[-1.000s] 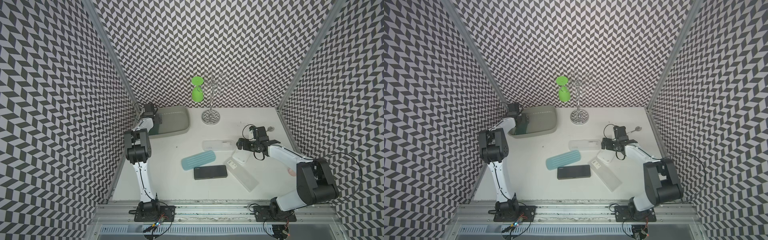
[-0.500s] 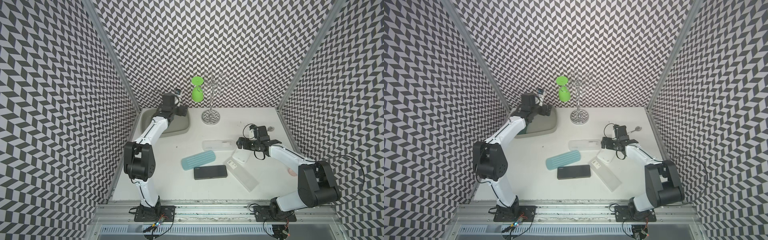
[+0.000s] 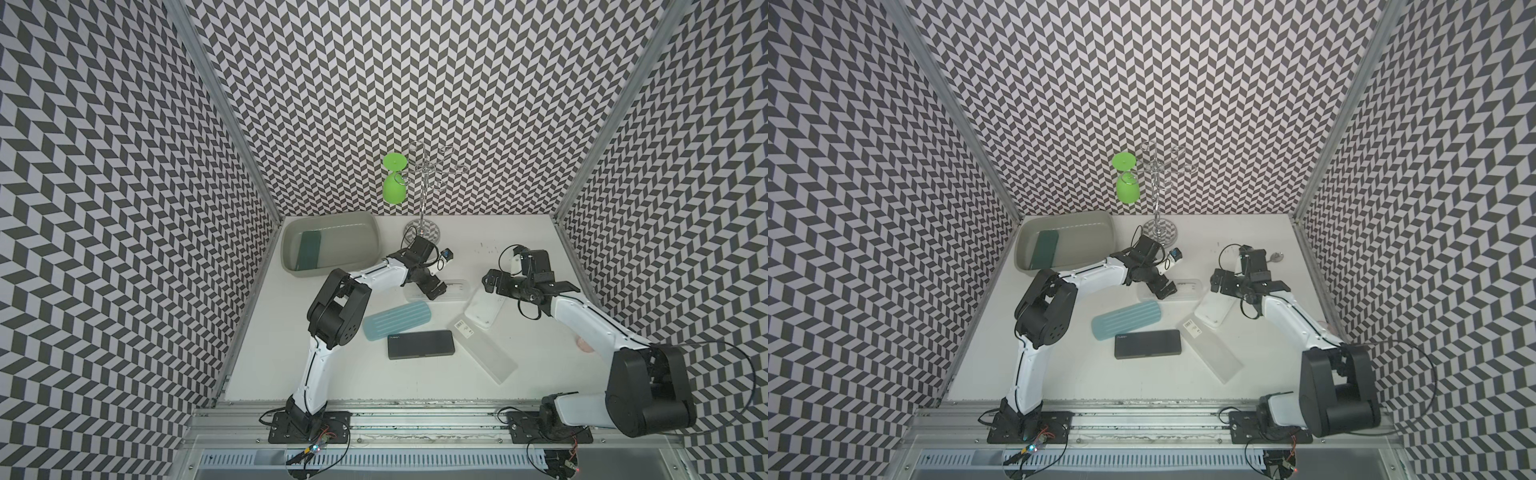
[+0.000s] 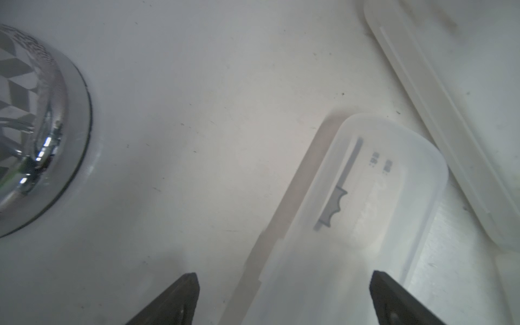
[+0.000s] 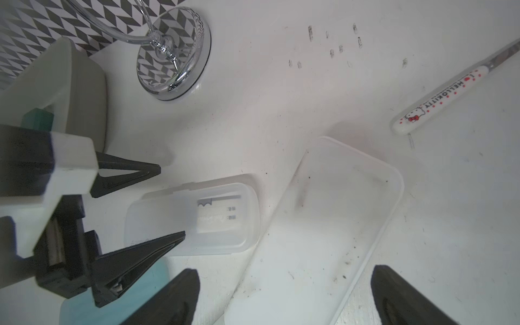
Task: Put the pencil case into the storage box
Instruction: Pick up the pencil case from the center of the board.
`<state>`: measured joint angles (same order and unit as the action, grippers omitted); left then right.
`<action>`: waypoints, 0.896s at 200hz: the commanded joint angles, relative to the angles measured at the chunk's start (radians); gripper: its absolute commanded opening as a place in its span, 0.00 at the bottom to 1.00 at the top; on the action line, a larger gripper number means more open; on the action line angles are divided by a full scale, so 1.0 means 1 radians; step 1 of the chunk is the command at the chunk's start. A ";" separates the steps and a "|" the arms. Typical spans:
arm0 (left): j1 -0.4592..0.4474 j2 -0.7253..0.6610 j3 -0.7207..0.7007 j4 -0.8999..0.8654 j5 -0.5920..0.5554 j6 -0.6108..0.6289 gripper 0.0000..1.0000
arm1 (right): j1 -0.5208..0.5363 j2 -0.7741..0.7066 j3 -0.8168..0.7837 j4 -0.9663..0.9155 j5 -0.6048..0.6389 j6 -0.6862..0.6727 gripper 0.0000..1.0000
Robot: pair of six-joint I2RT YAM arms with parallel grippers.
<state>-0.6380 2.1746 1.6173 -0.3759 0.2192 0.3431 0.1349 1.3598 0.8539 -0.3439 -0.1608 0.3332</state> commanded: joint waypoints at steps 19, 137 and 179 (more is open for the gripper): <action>-0.015 -0.014 0.036 0.026 -0.026 0.004 1.00 | -0.016 -0.037 -0.019 -0.042 0.035 0.007 1.00; -0.028 0.040 0.010 -0.009 -0.048 0.217 1.00 | -0.050 -0.085 -0.052 -0.057 0.025 0.008 1.00; -0.026 0.004 -0.033 -0.026 -0.018 0.281 1.00 | -0.053 -0.105 -0.072 -0.067 0.033 0.006 0.99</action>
<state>-0.6609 2.1876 1.6241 -0.3573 0.1890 0.5560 0.0883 1.2781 0.7925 -0.4217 -0.1375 0.3378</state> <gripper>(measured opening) 0.997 0.995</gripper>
